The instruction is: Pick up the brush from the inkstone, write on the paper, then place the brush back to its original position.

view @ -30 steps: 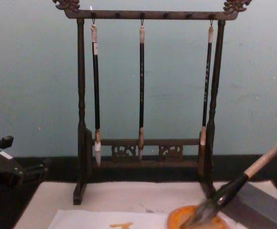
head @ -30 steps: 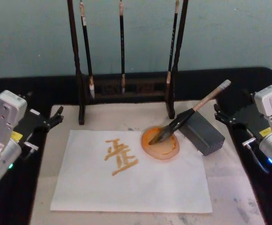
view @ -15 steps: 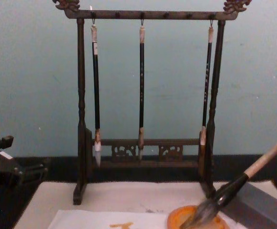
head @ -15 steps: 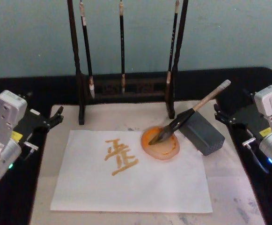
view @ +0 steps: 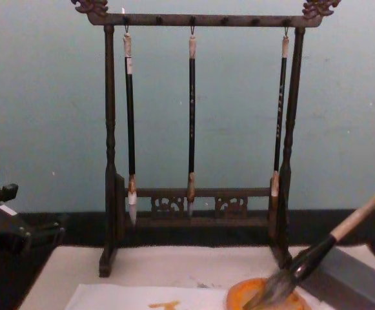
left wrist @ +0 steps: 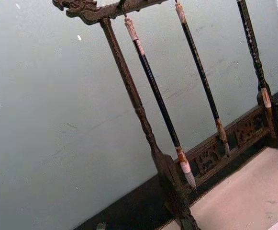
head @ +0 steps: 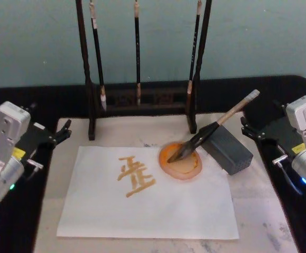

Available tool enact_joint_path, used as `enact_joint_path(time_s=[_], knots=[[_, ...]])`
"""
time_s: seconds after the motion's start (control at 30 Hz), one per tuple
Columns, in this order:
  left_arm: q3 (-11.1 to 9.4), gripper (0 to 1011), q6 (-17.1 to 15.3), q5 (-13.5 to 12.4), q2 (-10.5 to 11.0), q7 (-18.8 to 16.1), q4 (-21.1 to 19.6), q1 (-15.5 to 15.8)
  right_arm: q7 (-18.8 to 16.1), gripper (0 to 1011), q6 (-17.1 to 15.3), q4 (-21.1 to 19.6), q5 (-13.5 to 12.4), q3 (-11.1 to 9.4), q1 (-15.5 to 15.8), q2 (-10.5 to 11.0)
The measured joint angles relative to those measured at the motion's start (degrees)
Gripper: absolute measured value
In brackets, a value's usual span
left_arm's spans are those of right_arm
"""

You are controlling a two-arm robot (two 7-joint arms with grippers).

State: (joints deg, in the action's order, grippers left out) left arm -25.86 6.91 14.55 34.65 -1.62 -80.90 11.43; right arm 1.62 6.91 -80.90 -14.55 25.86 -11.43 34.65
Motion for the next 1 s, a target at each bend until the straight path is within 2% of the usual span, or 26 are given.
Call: enact_joint_path(time_s=[1.0], knots=[[0.0, 1010, 0.0, 0.0, 0.0, 0.0, 0.0, 0.0, 0.0, 1000, 0.0, 0.0, 0.0, 0.0, 0.0, 0.0]])
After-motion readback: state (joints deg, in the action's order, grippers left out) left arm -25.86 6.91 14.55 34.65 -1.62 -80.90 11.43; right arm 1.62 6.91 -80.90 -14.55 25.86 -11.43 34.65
